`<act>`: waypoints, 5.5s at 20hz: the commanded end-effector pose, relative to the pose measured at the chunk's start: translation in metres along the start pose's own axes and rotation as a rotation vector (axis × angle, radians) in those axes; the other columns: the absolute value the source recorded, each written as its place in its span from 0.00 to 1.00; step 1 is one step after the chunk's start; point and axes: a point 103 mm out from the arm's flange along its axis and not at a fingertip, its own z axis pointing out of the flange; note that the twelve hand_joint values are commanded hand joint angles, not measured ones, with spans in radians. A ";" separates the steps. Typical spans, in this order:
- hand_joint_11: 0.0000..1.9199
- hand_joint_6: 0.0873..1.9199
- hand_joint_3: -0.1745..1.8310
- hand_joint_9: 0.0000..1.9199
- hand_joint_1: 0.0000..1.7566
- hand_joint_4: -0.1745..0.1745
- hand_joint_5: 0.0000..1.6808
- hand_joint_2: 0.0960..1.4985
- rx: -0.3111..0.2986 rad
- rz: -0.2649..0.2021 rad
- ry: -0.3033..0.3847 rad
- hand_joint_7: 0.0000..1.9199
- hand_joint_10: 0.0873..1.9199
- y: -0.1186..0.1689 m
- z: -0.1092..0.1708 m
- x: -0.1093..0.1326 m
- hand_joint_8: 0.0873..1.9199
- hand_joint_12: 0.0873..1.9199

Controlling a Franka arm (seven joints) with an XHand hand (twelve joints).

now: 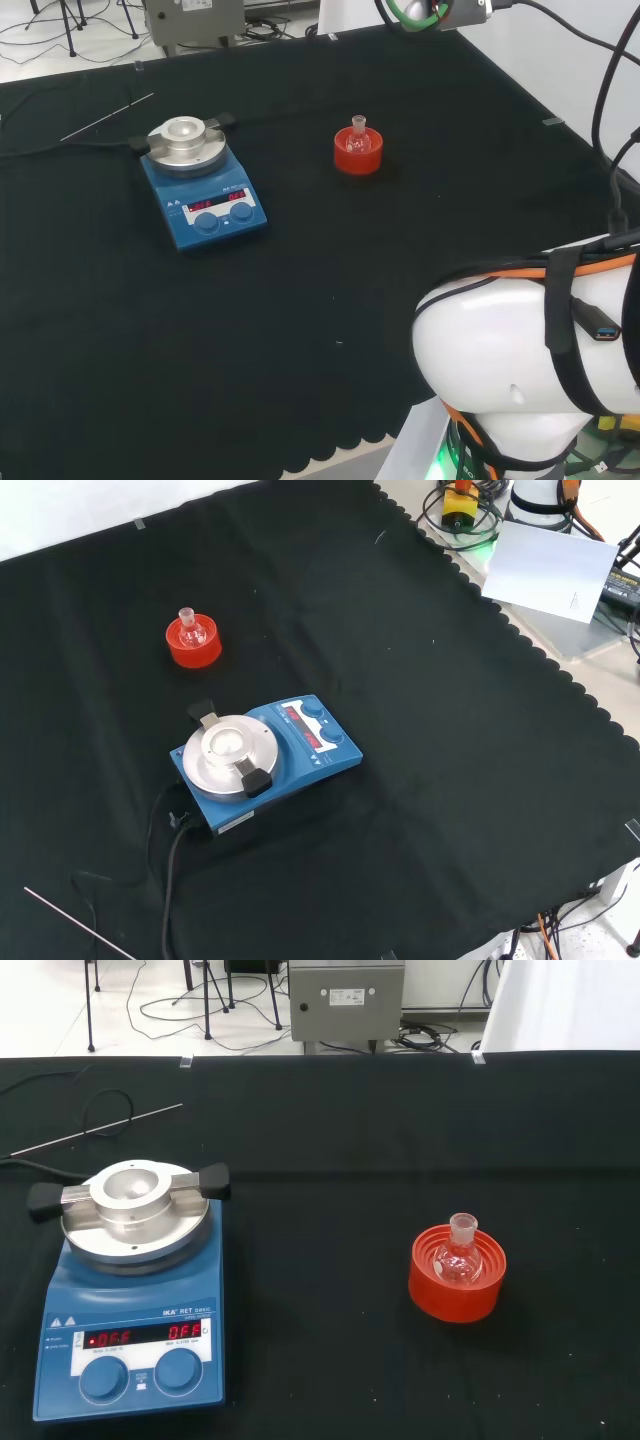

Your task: Pick up the round-bottom flask.

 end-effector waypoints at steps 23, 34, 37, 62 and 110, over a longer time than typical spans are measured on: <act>0.00 0.00 0.18 0.06 0.11 0.36 0.08 0.83 0.015 0.117 0.058 0.01 0.33 0.090 0.062 -0.035 0.23 0.53; 0.00 0.00 0.17 0.07 0.16 0.33 0.10 0.80 0.044 0.210 0.113 0.01 0.34 0.188 0.130 -0.075 0.26 0.57; 0.00 0.00 0.17 0.08 0.17 0.32 0.11 0.80 0.079 0.219 0.123 0.02 0.34 0.225 0.154 -0.089 0.27 0.59; 0.00 0.00 0.16 0.11 0.34 0.31 0.22 0.68 0.187 0.178 0.202 0.06 0.34 0.303 0.286 -0.095 0.31 0.64; 0.00 0.00 0.34 0.11 0.45 0.32 0.27 0.50 0.274 0.219 0.205 0.07 0.34 0.288 0.376 -0.109 0.31 0.63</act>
